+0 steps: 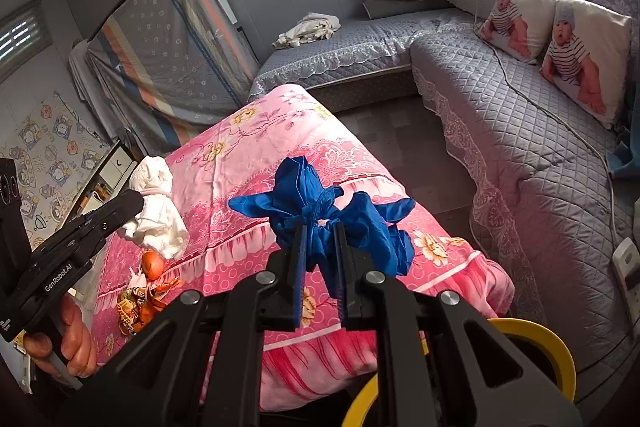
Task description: Collect trash
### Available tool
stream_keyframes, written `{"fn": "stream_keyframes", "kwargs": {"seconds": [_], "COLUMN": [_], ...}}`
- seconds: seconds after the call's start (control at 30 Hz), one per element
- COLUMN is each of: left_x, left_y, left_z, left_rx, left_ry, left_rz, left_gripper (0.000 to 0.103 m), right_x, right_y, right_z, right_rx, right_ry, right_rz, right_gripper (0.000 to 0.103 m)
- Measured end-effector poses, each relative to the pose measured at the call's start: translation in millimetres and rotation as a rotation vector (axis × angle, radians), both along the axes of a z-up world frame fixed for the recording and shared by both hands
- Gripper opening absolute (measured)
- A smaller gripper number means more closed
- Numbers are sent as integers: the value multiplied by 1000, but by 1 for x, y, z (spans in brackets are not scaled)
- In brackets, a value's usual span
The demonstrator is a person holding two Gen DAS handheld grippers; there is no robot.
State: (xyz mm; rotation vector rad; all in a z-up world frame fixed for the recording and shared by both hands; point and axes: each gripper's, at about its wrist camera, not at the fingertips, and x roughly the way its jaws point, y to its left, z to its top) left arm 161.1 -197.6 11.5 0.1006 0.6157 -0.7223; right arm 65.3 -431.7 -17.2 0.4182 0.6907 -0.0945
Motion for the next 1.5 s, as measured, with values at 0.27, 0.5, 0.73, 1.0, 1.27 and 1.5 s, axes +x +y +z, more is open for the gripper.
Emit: {"fn": "stream_keyframes", "kwargs": {"seconds": [0.27,0.5,0.73,1.0,1.27,1.5], "left_x": [-24,-44,-60,-76,-94,-108], "left_y": [-40,-68,-93,-121,-144,-154], "left_z": [-4,-10,-22,-48,-87,-120], "left_rx": [-5,5,29,81,167,234], "left_ry": [8,12,16,40,76,124], "left_rz": [-110,-188,-252,-325,-400,-456], "left_gripper": [16,16,16,16,16,16], "right_x": [-39,-78,-113,-148,-173,-181], "right_y": [-32,-61,-83,-93,-93,-96], "right_z": [1,-5,-17,-42,-81,-112], "right_rx": [-11,4,20,47,108,161], "right_ry": [-1,-6,-4,30,106,166], "right_rz": [-95,-182,-260,-322,-359,-379], "right_gripper": [11,11,12,12,12,12]}}
